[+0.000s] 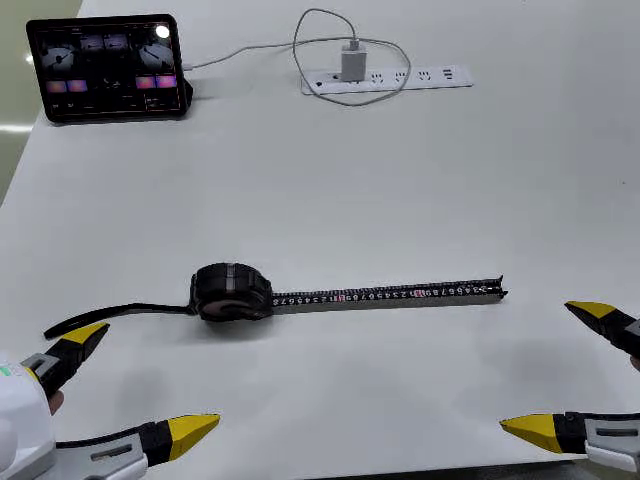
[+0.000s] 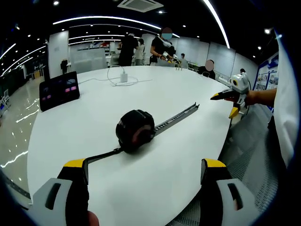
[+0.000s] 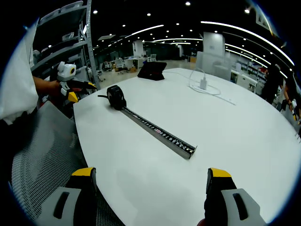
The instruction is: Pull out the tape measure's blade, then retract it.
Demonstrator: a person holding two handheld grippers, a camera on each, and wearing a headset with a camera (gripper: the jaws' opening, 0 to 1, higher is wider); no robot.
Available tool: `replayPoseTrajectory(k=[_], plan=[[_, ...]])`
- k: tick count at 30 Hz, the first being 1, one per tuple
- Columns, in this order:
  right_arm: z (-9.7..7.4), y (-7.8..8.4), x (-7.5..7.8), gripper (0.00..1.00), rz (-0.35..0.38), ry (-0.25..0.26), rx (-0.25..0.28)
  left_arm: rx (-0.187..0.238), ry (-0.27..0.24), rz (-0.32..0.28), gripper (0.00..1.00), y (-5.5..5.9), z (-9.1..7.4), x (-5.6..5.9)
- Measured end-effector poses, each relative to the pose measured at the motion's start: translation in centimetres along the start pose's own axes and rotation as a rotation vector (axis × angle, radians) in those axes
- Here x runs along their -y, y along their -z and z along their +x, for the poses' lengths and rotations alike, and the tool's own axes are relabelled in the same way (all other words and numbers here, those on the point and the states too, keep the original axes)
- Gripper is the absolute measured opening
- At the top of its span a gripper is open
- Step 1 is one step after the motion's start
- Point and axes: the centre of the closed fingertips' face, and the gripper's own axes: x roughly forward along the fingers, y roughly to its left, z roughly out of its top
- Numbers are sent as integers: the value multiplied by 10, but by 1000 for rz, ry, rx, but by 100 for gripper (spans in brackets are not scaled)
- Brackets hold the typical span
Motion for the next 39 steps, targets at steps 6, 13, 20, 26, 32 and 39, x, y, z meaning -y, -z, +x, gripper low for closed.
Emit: replayPoseTrajectory(k=[6, 13, 20, 26, 32, 39], plan=[[2, -2, -1, 96, -4, -2, 1, 1, 3, -1, 97, -2, 1, 2], [7, -5, 2, 96, -9, -7, 7, 4, 0, 0, 96, -5, 4, -1], [11, -10, 3, 95, -27, -15, 7, 5, -3, -1, 96, -5, 5, -4], [12, -11, 4, 95, -30, -14, 9, 6, -6, 2, 96, -6, 5, -4], [11, -11, 4, 95, -30, -13, 11, 17, -15, -9, 96, -8, 7, -4], [10, -11, 5, 95, -25, -9, 13, 33, -25, -45, 95, -11, 15, -2]])
